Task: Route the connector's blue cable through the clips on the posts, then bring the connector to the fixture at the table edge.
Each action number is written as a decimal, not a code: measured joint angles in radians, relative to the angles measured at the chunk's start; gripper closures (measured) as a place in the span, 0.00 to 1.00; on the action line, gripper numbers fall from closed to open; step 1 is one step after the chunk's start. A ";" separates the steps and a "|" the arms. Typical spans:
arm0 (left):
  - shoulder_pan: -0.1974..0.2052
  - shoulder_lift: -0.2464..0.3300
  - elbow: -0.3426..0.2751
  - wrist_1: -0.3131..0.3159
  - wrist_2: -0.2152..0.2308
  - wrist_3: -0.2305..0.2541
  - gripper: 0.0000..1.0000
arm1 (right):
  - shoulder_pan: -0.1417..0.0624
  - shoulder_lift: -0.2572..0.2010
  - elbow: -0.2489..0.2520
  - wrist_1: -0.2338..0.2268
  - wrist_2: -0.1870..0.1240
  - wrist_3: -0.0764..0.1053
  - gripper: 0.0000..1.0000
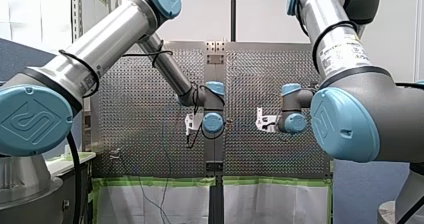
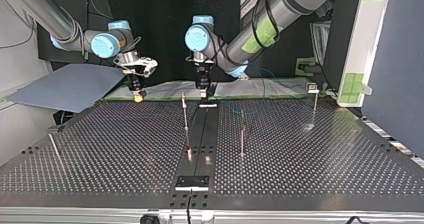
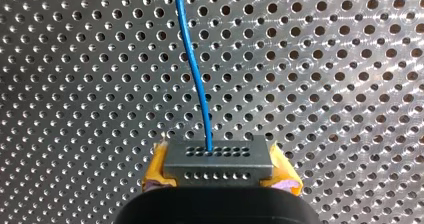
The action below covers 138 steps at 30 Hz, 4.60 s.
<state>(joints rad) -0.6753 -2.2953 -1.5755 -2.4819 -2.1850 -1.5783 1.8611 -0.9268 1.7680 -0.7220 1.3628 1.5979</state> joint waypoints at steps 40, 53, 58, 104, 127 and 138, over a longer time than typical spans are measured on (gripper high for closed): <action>0.045 -0.044 0.071 -0.052 0.045 -0.026 1.00 | -0.014 0.008 -0.035 -0.002 -0.026 -0.003 1.00; 0.062 -0.046 0.090 -0.062 0.079 -0.040 1.00 | -0.015 0.012 -0.051 0.000 -0.028 -0.001 1.00; 0.061 -0.046 0.094 -0.068 0.094 -0.043 1.00 | -0.013 0.018 -0.058 0.006 -0.028 -0.002 1.00; 0.087 -0.112 0.222 -0.153 0.126 -0.078 1.00 | 0.002 0.074 -0.162 0.066 0.003 -0.007 1.00; 0.102 -0.124 0.258 -0.152 0.148 -0.077 1.00 | 0.001 0.089 -0.217 0.073 0.003 0.006 1.00; 0.103 -0.125 0.281 -0.160 0.149 -0.075 1.00 | 0.015 0.117 -0.263 0.093 -0.002 0.003 1.00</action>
<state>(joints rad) -0.5724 -2.4207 -1.2948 -2.6421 -2.0360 -1.6536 1.8760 -0.8097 1.5049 -0.6286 1.3608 1.6004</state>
